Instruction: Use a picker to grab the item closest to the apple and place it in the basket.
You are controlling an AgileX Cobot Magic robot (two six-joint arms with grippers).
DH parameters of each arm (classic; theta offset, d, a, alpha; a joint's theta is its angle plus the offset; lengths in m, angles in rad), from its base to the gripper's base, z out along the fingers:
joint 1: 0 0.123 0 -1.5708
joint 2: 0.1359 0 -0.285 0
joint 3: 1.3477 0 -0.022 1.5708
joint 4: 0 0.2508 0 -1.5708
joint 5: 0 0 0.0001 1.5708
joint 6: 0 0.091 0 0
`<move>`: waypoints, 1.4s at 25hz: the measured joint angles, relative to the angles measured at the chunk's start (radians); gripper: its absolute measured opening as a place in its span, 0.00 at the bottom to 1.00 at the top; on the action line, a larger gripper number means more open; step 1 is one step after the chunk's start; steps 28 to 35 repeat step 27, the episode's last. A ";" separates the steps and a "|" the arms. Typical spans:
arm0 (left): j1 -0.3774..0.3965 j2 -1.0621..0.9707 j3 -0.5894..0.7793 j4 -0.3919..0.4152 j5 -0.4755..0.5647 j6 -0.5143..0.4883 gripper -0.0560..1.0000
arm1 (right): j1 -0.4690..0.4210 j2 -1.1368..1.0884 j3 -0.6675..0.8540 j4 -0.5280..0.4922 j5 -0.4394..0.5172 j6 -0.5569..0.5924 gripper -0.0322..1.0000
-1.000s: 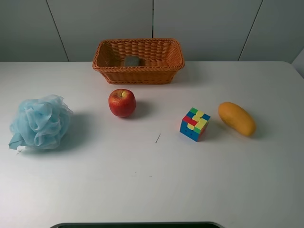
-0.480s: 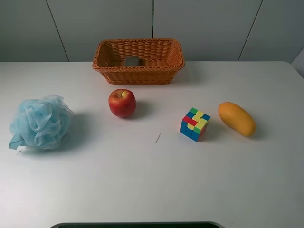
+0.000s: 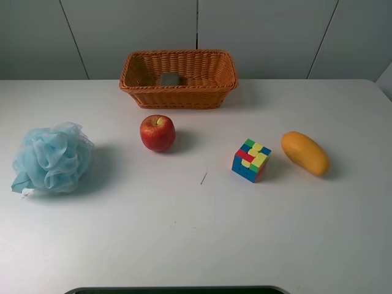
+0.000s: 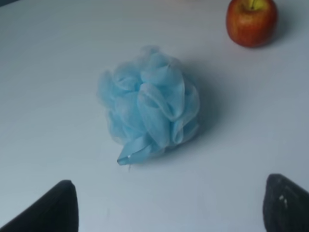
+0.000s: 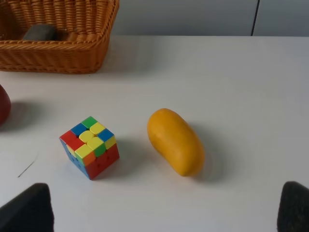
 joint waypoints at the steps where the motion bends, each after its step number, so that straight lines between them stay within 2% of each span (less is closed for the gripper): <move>1: 0.032 -0.026 0.028 -0.012 -0.017 0.011 0.75 | 0.000 0.000 0.000 0.000 0.000 0.000 0.71; 6: 0.165 -0.145 0.145 -0.063 -0.058 0.028 0.75 | 0.000 0.000 0.000 0.000 0.000 0.000 0.71; 11: 0.223 -0.249 0.191 -0.089 -0.081 0.070 0.75 | 0.000 0.000 0.000 0.000 0.000 0.000 0.71; 14: 0.225 -0.305 0.191 -0.095 -0.087 0.076 0.75 | 0.000 0.000 0.000 0.000 0.000 0.000 0.71; 35: 0.225 -0.314 0.191 -0.098 -0.087 0.082 0.75 | 0.000 0.000 0.000 0.000 0.000 0.000 0.71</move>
